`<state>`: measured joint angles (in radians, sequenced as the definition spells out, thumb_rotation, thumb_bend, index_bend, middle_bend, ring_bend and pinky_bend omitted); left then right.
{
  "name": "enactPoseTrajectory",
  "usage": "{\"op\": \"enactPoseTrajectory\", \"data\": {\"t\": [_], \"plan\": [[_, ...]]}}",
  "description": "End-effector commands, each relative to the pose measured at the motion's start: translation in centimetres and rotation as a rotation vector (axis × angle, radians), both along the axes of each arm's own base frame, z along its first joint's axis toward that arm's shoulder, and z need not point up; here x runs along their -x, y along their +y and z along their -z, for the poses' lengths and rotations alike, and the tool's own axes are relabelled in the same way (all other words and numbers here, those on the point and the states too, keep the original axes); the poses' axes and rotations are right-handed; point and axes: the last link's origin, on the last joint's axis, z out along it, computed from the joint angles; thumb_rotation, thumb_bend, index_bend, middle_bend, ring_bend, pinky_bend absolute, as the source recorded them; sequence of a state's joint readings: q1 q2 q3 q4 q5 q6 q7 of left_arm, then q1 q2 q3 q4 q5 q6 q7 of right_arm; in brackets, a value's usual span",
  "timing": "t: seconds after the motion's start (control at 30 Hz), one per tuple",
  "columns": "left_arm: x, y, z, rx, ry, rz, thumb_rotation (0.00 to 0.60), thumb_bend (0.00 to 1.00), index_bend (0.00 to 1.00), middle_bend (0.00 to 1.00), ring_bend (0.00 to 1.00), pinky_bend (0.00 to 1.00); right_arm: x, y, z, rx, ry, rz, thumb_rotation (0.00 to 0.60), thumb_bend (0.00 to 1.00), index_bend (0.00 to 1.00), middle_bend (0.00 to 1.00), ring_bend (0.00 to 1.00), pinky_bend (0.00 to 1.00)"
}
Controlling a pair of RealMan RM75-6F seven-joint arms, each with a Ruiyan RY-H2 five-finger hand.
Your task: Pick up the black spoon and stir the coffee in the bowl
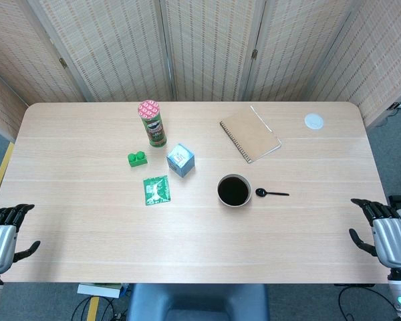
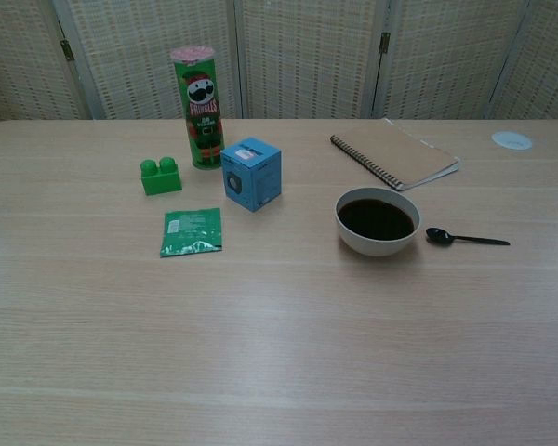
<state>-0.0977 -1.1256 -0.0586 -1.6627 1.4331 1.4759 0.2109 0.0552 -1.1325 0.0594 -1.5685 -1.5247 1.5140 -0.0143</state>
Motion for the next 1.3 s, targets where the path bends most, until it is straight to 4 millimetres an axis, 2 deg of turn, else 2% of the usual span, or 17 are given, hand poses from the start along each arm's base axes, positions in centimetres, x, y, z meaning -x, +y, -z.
{"op": "enactPoseTrajectory", "data": {"t": [0.03,0.43,0.6,0.7,0.8,0.83,0.9,0.97,1.03,1.17,1.3], "plan": [[0.0,0.0,0.0,0.0,0.0,0.001,0.6,0.24,0.21,0.23,0.21,0.19,0.0,0.0,0.0,0.001,0.0,-0.001,0.6,0.23,0.24,0.29,0.27,0.31],[-0.1,-0.1,-0.1,-0.004,-0.004,0.002,0.6,0.24,0.21,0.23,0.21,0.19,-0.1,-0.1,-0.1,0.001,-0.001,-0.01,0.6,0.23,0.24,0.31,0.27,0.31],[-0.1,-0.2,-0.1,-0.008,-0.006,0.006,0.6,0.24,0.21,0.23,0.21,0.19,-0.5,-0.6,0.0,-0.009,0.007,-0.027,0.6,0.23,0.24,0.4,0.33,0.31],[-0.1,-0.3,-0.1,-0.009,-0.006,0.004,0.6,0.24,0.21,0.23,0.21,0.19,-0.8,-1.1,0.2,-0.021,0.012,-0.039,0.6,0.24,0.24,0.48,0.41,0.34],[-0.1,-0.4,-0.1,-0.009,-0.006,0.004,0.6,0.23,0.21,0.23,0.21,0.19,-1.0,-1.5,0.3,-0.033,0.014,-0.047,0.6,0.25,0.24,0.6,0.57,0.5],[-0.1,-0.4,-0.2,-0.01,-0.006,0.003,0.6,0.23,0.21,0.23,0.21,0.19,-1.2,-1.8,0.5,-0.042,0.015,-0.052,0.6,0.25,0.24,0.66,0.66,0.6],[0.1,-0.7,-0.3,-0.016,-0.007,-0.003,0.6,0.24,0.21,0.23,0.21,0.19,-1.8,-3.3,1.4,-0.092,0.026,-0.075,0.6,0.27,0.24,0.75,0.79,0.74],[0.2,-0.8,-0.3,-0.018,-0.009,-0.007,0.6,0.24,0.21,0.23,0.21,0.19,-2.0,-4.3,1.9,-0.124,0.023,-0.075,0.6,0.33,0.24,0.83,0.89,0.83],[0.2,-0.9,-0.4,-0.019,-0.009,-0.01,0.6,0.24,0.21,0.23,0.21,0.19,-2.2,-5.3,2.8,-0.17,0.005,-0.067,0.6,0.46,0.24,0.89,0.97,0.9],[0.3,-1.2,-0.4,-0.02,-0.01,-0.014,0.6,0.24,0.21,0.23,0.21,0.19,-2.6,-7.3,4.5,-0.265,-0.004,-0.051,0.6,0.69,0.24,0.96,1.0,0.99],[0.4,-1.4,-0.5,-0.024,-0.009,-0.019,0.6,0.24,0.21,0.23,0.21,0.19,-3.2,-9.1,6.4,-0.359,0.018,-0.04,0.6,0.85,0.24,1.0,1.0,1.0]]}}
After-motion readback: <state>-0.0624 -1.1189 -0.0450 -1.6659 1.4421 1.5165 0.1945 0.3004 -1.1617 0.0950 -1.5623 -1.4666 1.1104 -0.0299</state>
